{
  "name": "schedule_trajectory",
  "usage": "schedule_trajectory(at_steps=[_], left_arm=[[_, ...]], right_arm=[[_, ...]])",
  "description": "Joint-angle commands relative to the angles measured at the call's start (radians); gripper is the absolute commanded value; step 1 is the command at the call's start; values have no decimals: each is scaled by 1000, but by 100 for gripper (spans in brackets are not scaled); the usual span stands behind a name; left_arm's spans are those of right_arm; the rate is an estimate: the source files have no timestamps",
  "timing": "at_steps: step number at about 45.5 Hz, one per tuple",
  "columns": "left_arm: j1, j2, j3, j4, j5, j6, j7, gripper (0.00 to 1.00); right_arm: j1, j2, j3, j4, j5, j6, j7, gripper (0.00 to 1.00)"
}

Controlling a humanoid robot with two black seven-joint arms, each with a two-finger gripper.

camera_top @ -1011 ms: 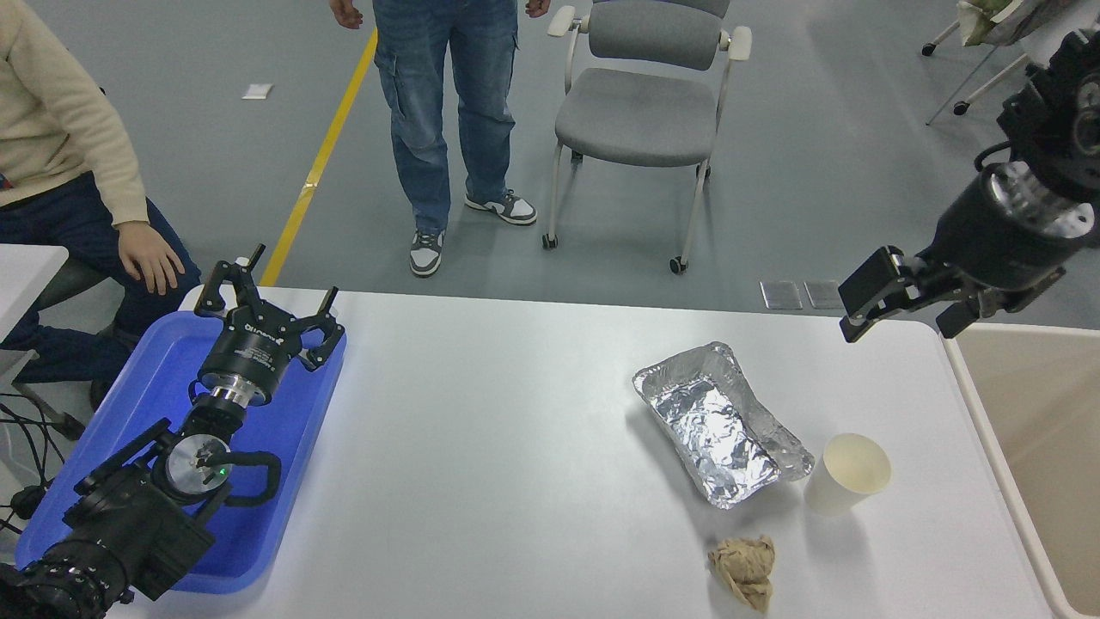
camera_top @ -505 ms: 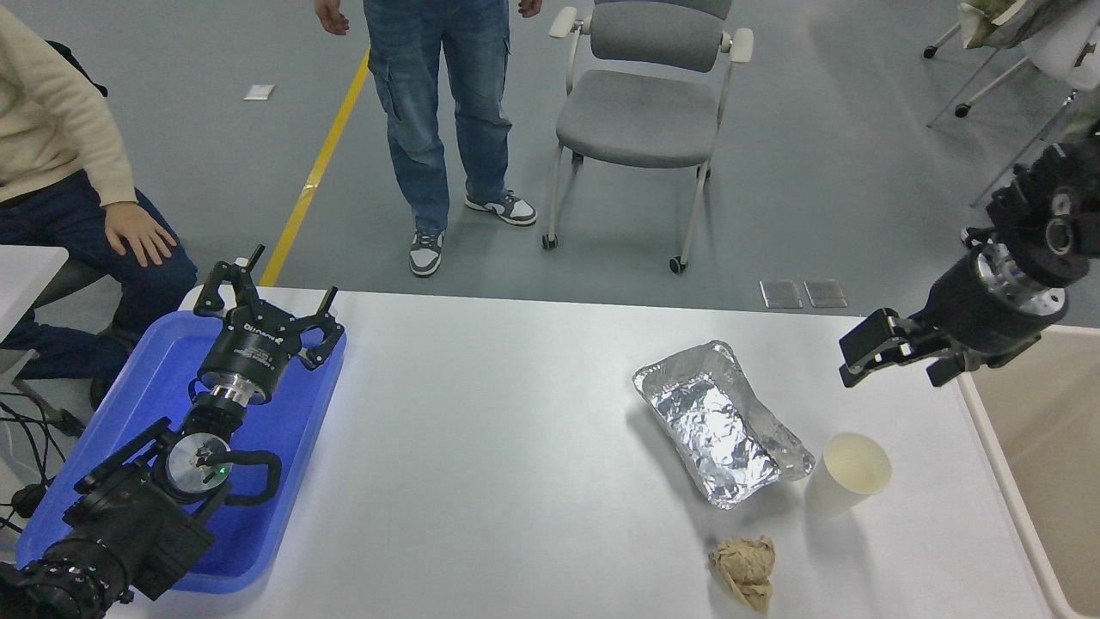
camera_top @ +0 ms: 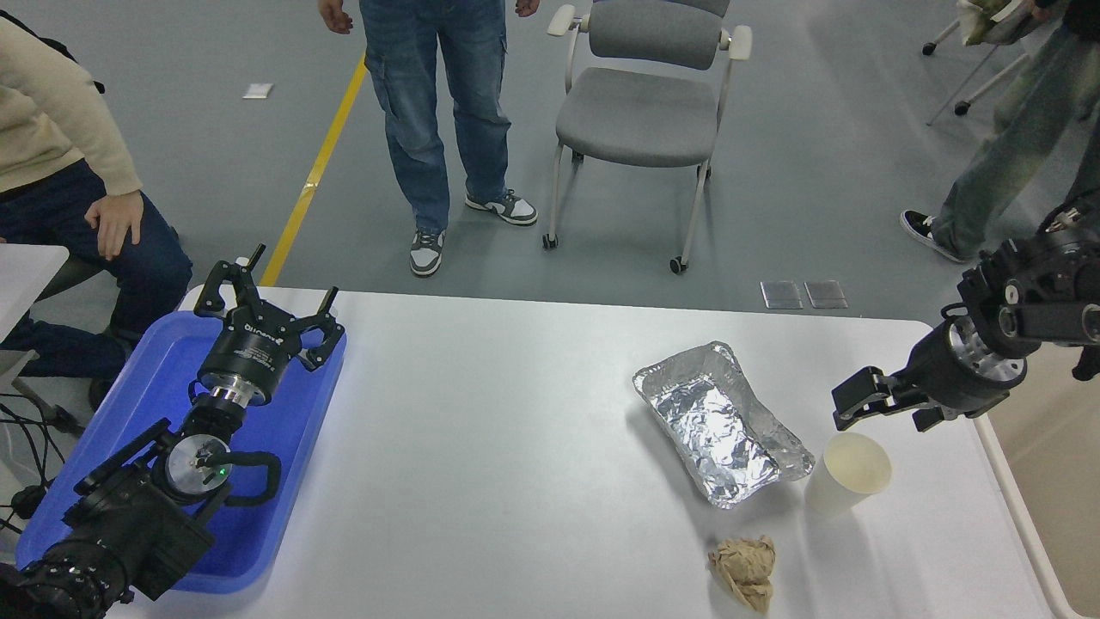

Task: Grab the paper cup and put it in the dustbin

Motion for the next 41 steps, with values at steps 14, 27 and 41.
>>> schedule_trajectory(at_steps=[14, 27, 41], left_arm=[[1, 0, 2, 0, 1, 0, 0, 100], [1, 0, 2, 0, 1, 0, 0, 100], [1, 0, 0, 0, -1, 0, 0, 100]], right_arm=[[-210, 13, 62, -143, -32, -68, 1, 99], [-290, 21, 94, -194, -32, -160, 1, 99], [-339, 30, 114, -202, -29, -215, -1, 62]])
